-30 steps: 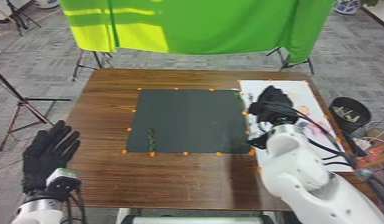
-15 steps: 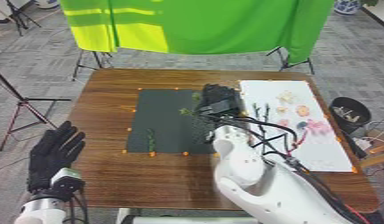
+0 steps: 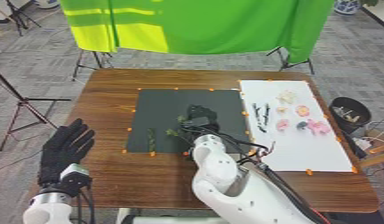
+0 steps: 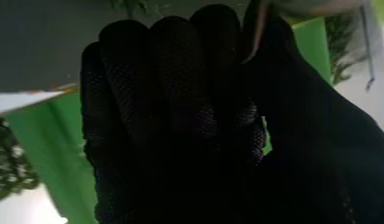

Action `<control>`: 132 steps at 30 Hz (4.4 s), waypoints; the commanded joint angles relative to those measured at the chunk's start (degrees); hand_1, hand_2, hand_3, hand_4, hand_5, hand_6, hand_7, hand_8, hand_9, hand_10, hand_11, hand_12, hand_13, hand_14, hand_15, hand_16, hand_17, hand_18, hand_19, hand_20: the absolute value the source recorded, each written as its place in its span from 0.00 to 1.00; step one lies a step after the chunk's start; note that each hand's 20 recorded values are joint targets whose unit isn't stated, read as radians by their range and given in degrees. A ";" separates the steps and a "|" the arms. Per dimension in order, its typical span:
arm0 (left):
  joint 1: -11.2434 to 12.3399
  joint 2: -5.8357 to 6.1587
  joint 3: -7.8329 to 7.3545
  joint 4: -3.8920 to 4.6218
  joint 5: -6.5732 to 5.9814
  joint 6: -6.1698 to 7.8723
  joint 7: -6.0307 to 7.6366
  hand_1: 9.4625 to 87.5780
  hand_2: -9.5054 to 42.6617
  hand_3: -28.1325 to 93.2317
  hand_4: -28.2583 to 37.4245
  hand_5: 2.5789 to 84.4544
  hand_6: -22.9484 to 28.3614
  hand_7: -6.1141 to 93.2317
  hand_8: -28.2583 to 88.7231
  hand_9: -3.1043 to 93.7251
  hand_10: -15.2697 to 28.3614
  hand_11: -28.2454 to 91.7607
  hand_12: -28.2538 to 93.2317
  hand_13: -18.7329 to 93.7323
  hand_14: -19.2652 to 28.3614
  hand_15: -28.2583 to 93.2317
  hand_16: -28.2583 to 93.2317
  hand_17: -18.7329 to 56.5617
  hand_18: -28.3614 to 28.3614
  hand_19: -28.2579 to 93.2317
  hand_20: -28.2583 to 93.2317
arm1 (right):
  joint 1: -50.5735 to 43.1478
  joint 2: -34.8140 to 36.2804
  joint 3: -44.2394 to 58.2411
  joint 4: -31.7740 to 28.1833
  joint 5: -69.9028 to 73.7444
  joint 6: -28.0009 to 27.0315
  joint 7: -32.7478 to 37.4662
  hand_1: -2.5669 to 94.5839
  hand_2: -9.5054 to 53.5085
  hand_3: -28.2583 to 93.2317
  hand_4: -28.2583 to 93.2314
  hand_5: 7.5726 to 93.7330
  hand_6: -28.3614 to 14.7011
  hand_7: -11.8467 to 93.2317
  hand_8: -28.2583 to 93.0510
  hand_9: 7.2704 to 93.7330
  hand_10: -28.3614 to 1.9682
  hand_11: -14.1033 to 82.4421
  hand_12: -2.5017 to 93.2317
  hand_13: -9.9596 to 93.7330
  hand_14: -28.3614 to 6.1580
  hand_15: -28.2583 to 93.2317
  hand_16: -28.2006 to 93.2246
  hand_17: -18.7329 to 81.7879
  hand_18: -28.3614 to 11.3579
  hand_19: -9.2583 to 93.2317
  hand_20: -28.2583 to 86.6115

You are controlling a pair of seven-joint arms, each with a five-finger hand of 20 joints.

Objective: Arrange flowers

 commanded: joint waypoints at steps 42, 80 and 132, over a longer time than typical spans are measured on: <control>1.68 -1.88 -0.60 0.40 -1.39 -2.40 1.54 0.28 0.48 0.81 0.00 0.50 0.65 0.22 0.16 0.38 0.71 0.48 0.31 0.39 0.76 0.60 0.15 0.16 0.78 0.56 0.31 | -12.99 15.26 12.60 -19.88 9.59 -23.59 -11.18 0.50 0.22 0.89 0.01 0.73 0.57 0.34 0.23 0.67 0.32 0.33 0.20 0.57 0.31 0.56 0.35 0.32 0.15 0.67 0.39; 1.02 -2.08 0.00 0.64 -2.42 -3.90 1.96 0.26 0.51 0.81 0.00 0.50 0.65 0.22 0.17 0.38 0.71 0.48 0.31 0.39 0.77 0.60 0.15 0.16 0.78 0.56 0.31 | -15.06 19.31 23.02 -19.94 6.30 -5.61 -0.49 0.33 0.06 0.88 0.04 0.60 0.50 0.27 0.13 0.63 0.27 0.32 0.19 0.60 0.29 0.57 0.36 0.35 0.12 0.69 0.42; 0.72 -3.44 1.69 1.05 -2.04 -3.58 0.67 0.28 0.48 0.81 0.00 0.50 0.64 0.22 0.16 0.38 0.71 0.48 0.31 0.39 0.76 0.60 0.15 0.16 0.78 0.56 0.31 | -10.00 18.28 17.90 -1.69 10.50 1.76 -1.97 0.70 0.00 0.88 0.00 0.53 0.64 0.90 0.34 0.92 0.70 0.29 0.49 0.87 0.69 0.53 0.64 0.50 0.15 0.98 0.37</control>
